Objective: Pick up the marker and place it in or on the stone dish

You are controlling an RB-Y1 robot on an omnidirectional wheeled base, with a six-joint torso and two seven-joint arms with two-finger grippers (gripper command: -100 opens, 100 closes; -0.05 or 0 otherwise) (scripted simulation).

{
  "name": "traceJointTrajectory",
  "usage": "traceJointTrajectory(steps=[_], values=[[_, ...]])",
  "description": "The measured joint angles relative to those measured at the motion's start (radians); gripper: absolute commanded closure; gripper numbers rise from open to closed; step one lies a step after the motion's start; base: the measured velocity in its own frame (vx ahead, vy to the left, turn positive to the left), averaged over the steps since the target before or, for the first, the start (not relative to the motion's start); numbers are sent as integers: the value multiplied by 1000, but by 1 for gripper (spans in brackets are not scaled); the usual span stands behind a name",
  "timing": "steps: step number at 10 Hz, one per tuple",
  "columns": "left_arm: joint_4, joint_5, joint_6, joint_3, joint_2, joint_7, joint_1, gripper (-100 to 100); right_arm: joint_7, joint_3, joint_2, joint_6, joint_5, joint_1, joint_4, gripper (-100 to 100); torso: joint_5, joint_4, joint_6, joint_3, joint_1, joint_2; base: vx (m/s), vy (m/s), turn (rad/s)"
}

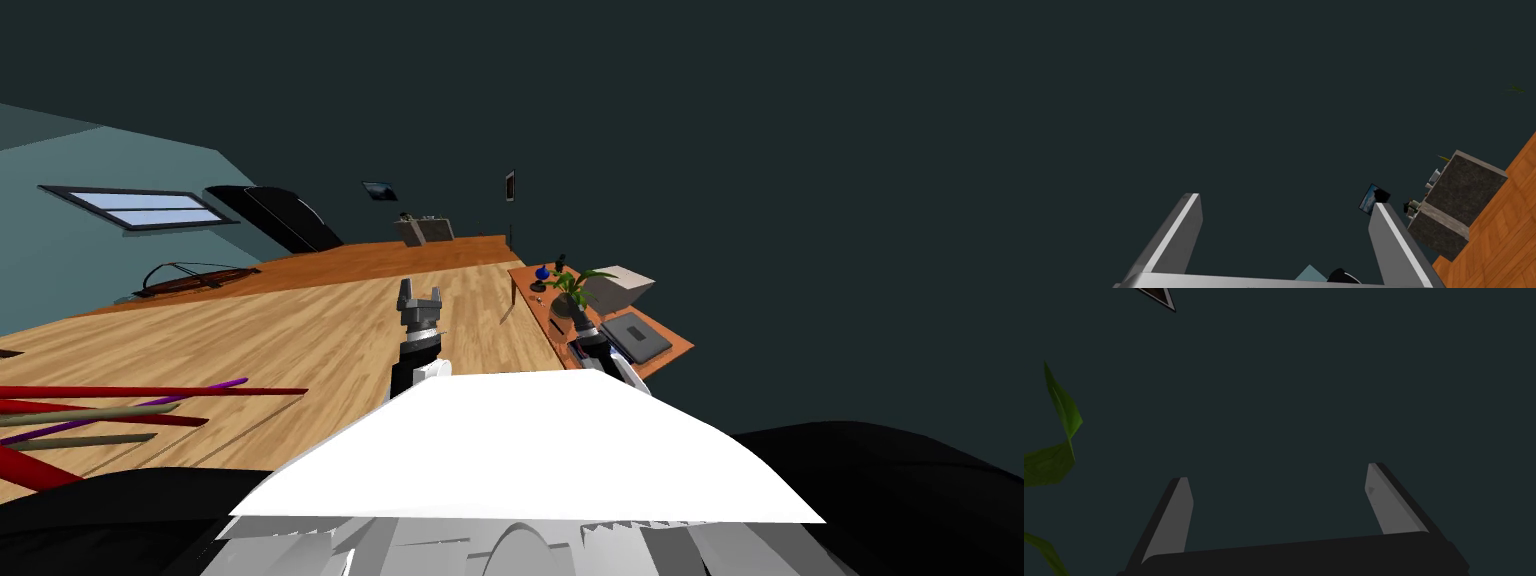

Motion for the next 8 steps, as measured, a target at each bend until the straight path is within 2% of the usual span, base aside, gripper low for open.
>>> traceJointTrajectory(steps=[1, 8], values=[[0, 0, 0, 0, 0, 0, 0, 0, 13, 0, -24, -12, 7, -9, 34, -100, 0, 0, 0, 0, -1, 0, 25, -19, 50], [0, 0, 0, 0, 0, 0, 0, 0, 88, 23, -87, -51, 55, -38, 205, -100, 0, 0, 1, 0, 0, 1, 17, -13, 81]])
